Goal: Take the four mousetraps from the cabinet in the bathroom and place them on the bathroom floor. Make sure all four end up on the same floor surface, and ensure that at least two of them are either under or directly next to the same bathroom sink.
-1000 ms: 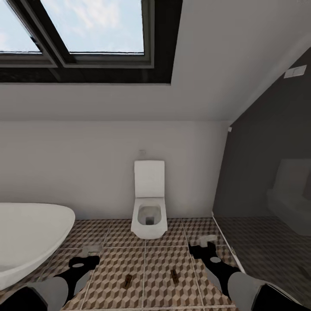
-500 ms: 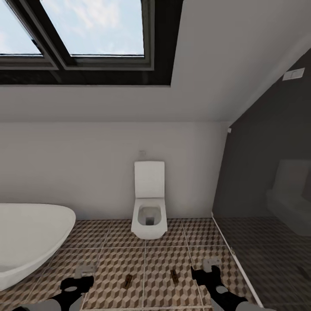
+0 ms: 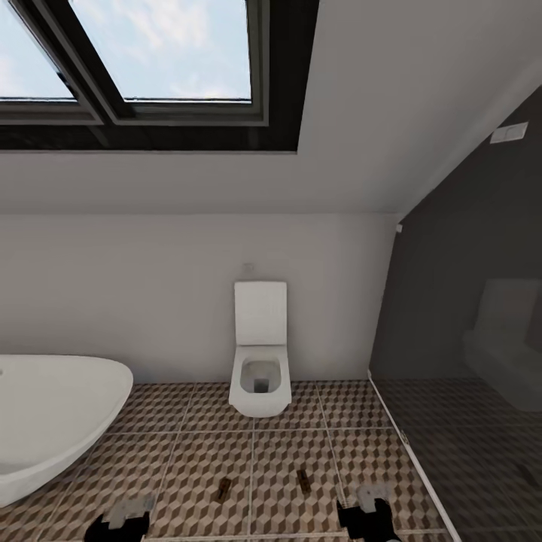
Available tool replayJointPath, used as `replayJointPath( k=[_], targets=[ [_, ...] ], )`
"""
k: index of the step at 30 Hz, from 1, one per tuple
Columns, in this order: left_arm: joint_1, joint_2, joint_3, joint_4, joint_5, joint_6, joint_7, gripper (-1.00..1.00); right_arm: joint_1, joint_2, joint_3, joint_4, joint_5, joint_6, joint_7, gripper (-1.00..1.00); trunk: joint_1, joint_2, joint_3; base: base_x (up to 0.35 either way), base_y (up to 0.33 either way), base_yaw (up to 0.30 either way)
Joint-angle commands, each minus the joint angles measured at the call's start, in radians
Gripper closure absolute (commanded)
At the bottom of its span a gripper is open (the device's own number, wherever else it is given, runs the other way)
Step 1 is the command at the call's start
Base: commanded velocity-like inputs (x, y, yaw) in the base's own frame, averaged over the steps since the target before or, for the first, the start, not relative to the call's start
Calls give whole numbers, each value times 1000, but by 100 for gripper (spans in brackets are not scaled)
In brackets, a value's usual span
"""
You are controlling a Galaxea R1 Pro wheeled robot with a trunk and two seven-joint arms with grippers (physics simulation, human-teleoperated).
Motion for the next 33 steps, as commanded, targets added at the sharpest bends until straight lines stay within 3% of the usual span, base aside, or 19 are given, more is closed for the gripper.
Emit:
replayJointPath(
  k=[1,4,12,22,33],
  targets=[
    [6,1,-6,2,-1,-7,4,-100,6,0,9,0,-4,-2,-5,-100,-4,7,3,0,0,0],
    [26,7,-6,2,-1,-17,3,-100,22,-1,9,0,-4,-4,-5,-100,-15,28,12,0,0,0],
    [91,14,-6,3,0,-28,3,-100,75,-2,9,0,-5,-42,6,-100,-15,28,12,0,0,0],
    [160,15,-6,3,0,-37,3,-100,142,-14,7,1,-5,-54,77,-100,-15,28,12,0,0,0],
    [223,16,-6,3,0,-143,4,-100,211,-33,7,2,-7,-56,95,-100,-15,28,12,0,0,0]
  ],
)
